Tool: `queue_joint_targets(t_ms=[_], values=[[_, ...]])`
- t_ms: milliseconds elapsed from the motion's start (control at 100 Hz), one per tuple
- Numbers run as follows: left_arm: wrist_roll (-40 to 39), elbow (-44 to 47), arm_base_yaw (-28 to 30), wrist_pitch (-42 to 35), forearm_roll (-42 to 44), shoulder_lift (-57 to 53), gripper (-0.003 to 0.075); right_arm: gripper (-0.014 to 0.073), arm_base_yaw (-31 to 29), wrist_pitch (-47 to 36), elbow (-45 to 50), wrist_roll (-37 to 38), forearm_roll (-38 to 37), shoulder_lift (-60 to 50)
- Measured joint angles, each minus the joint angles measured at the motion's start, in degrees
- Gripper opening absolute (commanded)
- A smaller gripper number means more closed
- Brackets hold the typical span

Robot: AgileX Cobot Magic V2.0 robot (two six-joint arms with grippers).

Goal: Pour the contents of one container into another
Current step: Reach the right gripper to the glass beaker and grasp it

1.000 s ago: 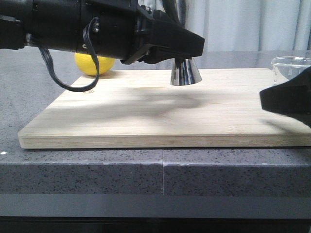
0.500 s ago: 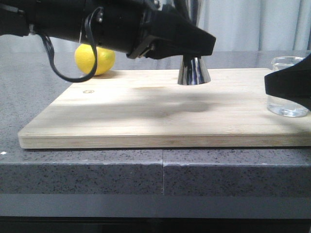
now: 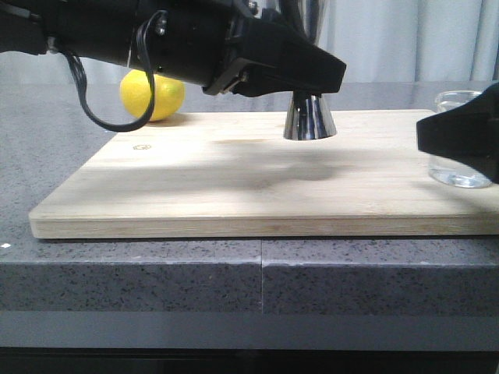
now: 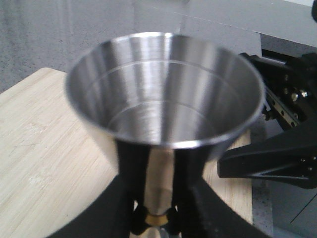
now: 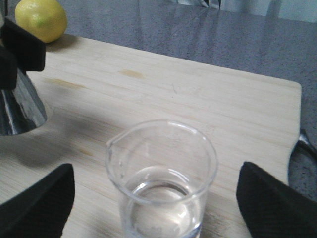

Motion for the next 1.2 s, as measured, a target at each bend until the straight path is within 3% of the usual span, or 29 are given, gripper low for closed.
queue_joint_targets(t_ms=[340, 1200], values=[[-0.3, 0.0, 0.0, 0.0, 0.4, 0.0, 0.0058, 0.0597, 0.0, -7.6, 0.0, -0.5, 1.5, 7.7], [-0.3, 0.0, 0.0, 0.0, 0.5, 0.0, 0.0058, 0.0596, 0.0, -10.0, 0.0, -1.9, 2.3, 9.1]])
